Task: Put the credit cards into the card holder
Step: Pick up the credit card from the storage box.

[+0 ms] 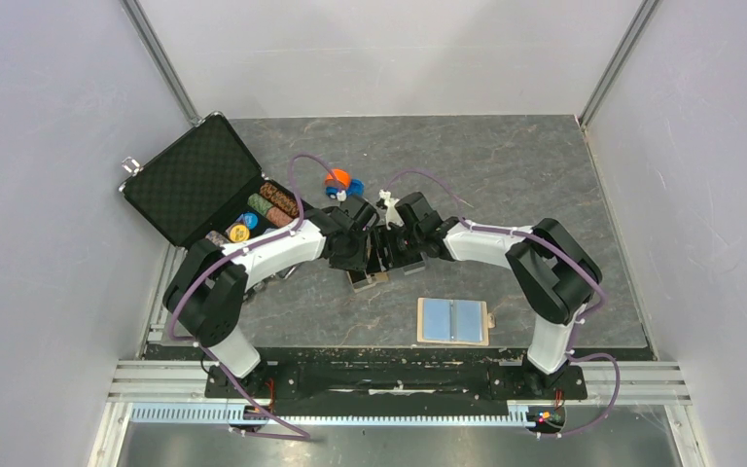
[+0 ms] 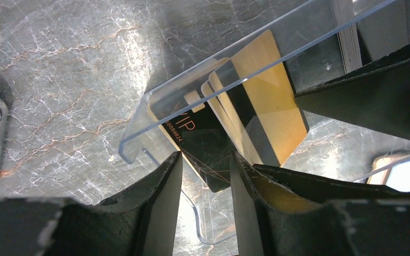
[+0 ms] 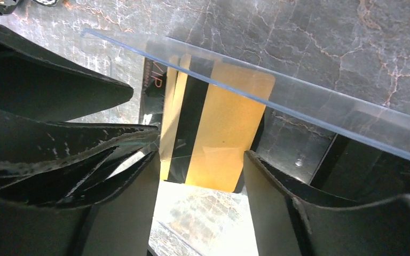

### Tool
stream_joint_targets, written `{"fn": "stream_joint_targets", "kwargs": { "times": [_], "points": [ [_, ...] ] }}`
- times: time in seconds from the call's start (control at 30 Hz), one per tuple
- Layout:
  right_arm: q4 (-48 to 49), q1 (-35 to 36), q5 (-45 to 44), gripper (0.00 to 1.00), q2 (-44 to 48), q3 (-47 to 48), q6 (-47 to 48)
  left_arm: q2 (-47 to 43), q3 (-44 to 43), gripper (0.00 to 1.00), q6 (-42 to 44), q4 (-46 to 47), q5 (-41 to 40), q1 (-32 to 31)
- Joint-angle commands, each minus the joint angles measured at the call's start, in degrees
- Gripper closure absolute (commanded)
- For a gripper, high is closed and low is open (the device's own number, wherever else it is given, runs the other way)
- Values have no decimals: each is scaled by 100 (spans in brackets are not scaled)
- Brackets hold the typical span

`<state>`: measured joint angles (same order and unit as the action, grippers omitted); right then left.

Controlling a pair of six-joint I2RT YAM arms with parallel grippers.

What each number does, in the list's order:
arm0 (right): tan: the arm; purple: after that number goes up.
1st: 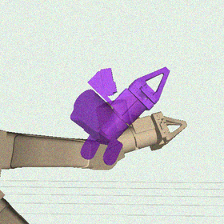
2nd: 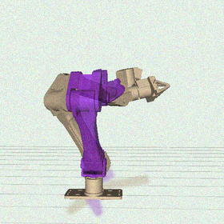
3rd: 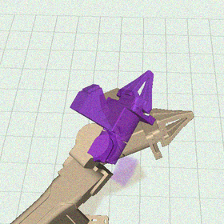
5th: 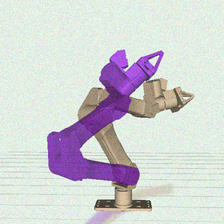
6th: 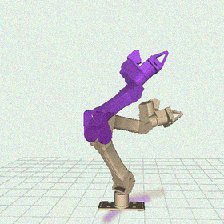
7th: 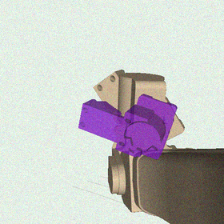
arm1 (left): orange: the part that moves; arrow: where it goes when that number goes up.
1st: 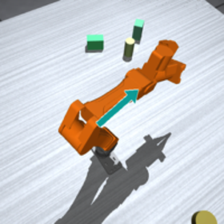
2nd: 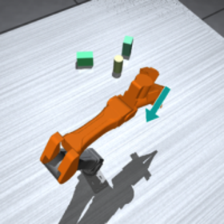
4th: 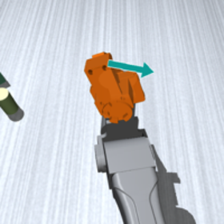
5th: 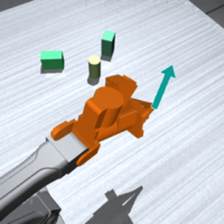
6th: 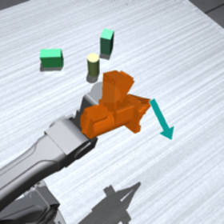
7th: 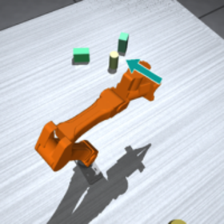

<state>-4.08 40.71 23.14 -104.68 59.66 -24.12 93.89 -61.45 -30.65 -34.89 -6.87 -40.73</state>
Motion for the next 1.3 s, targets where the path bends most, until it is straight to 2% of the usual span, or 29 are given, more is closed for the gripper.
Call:
{"fn": "stream_joint_targets", "kwargs": {
  "times": [0.0, 0.4, 0.53, 0.7, 0.93, 1.27],
  "points": [
    [-255, 103, -170, 36, -239, 127, 159, -222, 58, 54, -24, 88, 118, -49],
    [-516, 190, -429, 30, -377, 322, 312, -599, 403, 55, -330, 443, 384, 102],
    [-683, 214, -699, 37, -441, 400, 435, -778, 484, 56, -393, 569, 540, 204],
    [-893, 283, -1024, 37, -562, 496, 595, -908, 534, 56, -425, 638, 641, 273],
    [-887, 294, -971, 45, -481, 476, 587, -905, 732, 57, -638, 1057, 1079, 354],
    [-848, 221, -690, 51, -464, 470, 529, -1113, 984, 60, -893, 1337, 1105, 524]
  ]
}}
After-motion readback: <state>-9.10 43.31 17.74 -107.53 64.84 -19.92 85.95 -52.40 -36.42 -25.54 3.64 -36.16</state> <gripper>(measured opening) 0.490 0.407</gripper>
